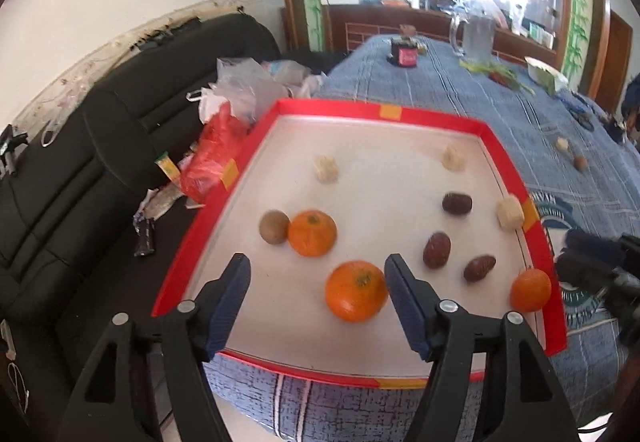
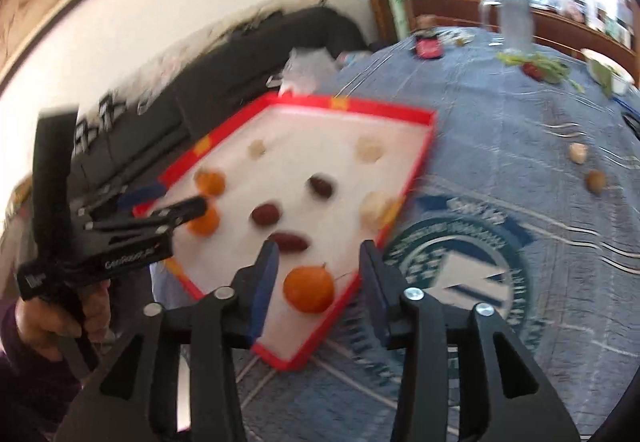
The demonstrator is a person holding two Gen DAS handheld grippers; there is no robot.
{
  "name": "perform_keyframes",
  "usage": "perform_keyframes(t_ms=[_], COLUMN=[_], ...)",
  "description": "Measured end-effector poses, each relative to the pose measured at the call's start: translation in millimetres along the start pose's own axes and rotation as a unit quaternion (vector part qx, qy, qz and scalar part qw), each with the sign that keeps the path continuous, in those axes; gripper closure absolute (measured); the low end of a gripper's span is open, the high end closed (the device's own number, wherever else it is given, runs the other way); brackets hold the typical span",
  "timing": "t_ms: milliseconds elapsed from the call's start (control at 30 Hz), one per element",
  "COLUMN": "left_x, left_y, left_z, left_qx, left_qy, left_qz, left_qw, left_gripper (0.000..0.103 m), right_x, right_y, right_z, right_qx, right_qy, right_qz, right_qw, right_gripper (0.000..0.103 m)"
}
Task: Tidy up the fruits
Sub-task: 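Carry both mandarins into the tray and open both grippers, then grasp a brown kiwi with the right gripper while the left gripper grasps a cake chunk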
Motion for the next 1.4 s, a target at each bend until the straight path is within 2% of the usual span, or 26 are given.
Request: perform_keyframes(t_ms=[100, 333, 500, 767, 867, 1100, 1267, 1400], left_x=[-6, -33, -42, -50, -55, -65, -68, -67], left_y=[0, -7, -6, -5, -4, 7, 10, 20], left_z=[3, -9, -9, -8, -8, -5, -8, -10], left_qx=[-0.004, 0.017, 0.017, 0.016, 0.009, -0.016, -0.022, -0.023], left_qy=[0.0, -0.02, -0.029, -0.032, -0.036, -0.028, -0.032, -0.026], left_qz=[-0.006, -0.027, -0.029, -0.02, -0.016, -0.028, -0.026, -0.042], left_qw=[1.0, 0.9993, 0.999, 0.9992, 0.9992, 0.9991, 0.9989, 0.9985], left_gripper=[0.028, 0.027, 0.027, 0.022, 0.02, 0.02, 0.019, 0.019], right_x=[-26, -73, -95, -105, -109, -125, -131, -130], right_y=[12, 31, 35, 28, 24, 22, 21, 22], right_z=[7, 1, -3, -10, -15, -17, -17, -15], right_qx=[-0.017, -0.03, -0.037, -0.026, -0.014, -0.008, -0.008, -0.012], right_qy=[-0.021, -0.06, -0.085, -0.097, -0.107, -0.143, -0.155, -0.15], right_qz=[-0.024, -0.063, -0.068, -0.079, -0.077, -0.081, -0.085, -0.085], right_qw=[0.999, 0.996, 0.993, 0.992, 0.991, 0.986, 0.984, 0.985], right_gripper=[0.057, 0.057, 0.057, 0.056, 0.049, 0.049, 0.049, 0.049])
Point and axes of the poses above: each gripper's, at about its wrist camera, not at the fingertips, and y roughly against the way its jaws point, x to its left, z to its top, the point moved 9 cm from there along -y, roughly the way its jaws point, and after that the axes turned 12 degrees about -x, right-handed, at the moved point
